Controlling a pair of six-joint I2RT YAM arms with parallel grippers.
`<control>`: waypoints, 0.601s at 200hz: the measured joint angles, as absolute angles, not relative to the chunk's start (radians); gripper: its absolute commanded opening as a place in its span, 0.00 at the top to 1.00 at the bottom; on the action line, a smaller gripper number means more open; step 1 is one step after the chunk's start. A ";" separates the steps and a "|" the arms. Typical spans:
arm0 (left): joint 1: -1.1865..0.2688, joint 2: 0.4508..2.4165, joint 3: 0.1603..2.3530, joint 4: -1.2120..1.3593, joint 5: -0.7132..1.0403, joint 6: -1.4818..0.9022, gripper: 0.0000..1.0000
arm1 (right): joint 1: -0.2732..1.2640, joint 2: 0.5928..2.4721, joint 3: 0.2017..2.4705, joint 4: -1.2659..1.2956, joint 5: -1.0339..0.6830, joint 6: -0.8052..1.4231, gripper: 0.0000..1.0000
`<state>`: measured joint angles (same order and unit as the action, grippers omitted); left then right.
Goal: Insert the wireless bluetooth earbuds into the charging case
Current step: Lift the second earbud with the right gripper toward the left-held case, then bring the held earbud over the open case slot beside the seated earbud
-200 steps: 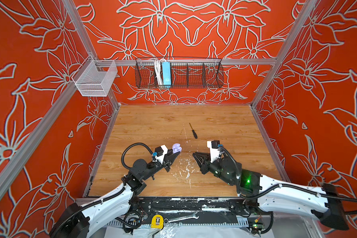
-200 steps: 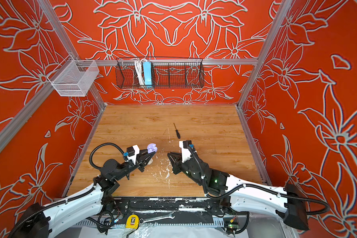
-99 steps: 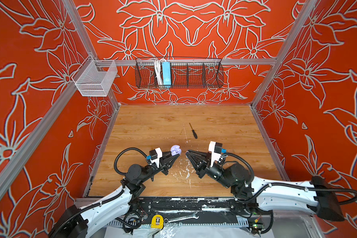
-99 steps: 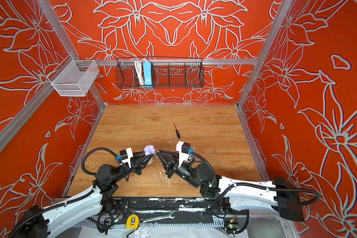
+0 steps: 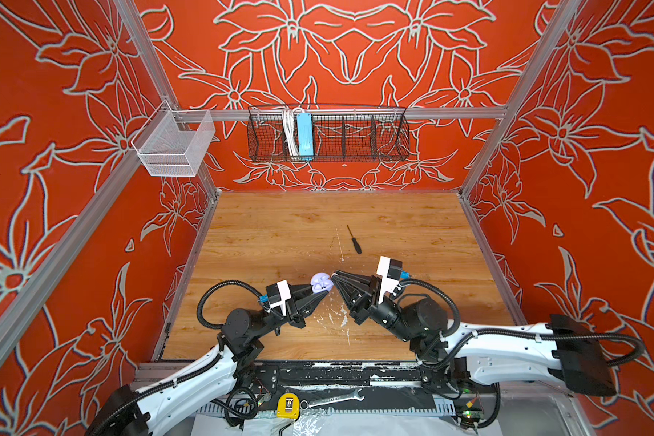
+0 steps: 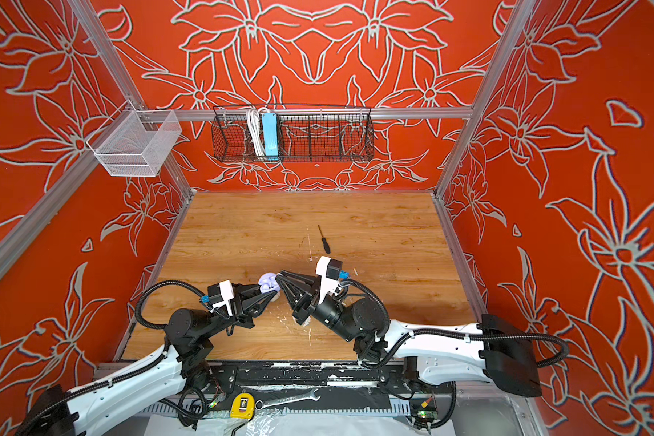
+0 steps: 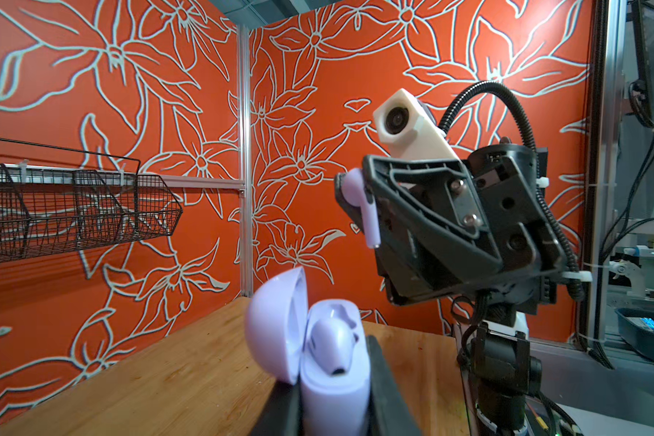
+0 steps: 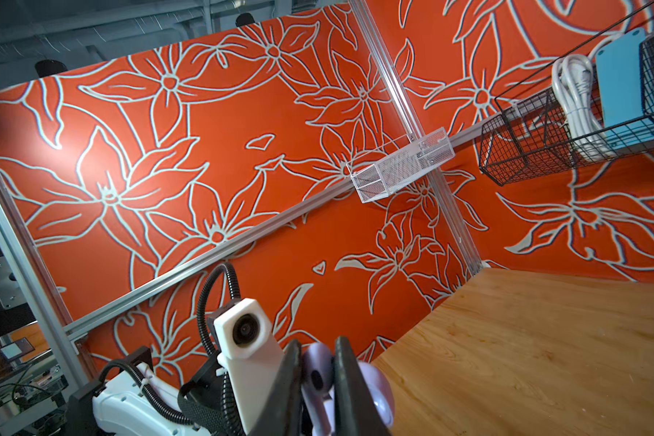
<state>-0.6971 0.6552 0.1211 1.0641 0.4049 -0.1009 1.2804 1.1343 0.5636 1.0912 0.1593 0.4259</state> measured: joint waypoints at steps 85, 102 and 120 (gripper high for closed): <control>-0.702 0.636 0.121 1.062 0.413 -0.090 1.00 | 1.291 1.204 0.577 1.132 0.159 0.426 0.88; -0.703 0.629 0.121 1.058 0.413 -0.089 1.00 | 1.291 1.217 0.577 1.142 0.160 0.426 0.88; -0.704 0.619 0.121 1.054 0.413 -0.086 1.00 | 1.292 1.230 0.577 1.150 0.162 0.426 0.87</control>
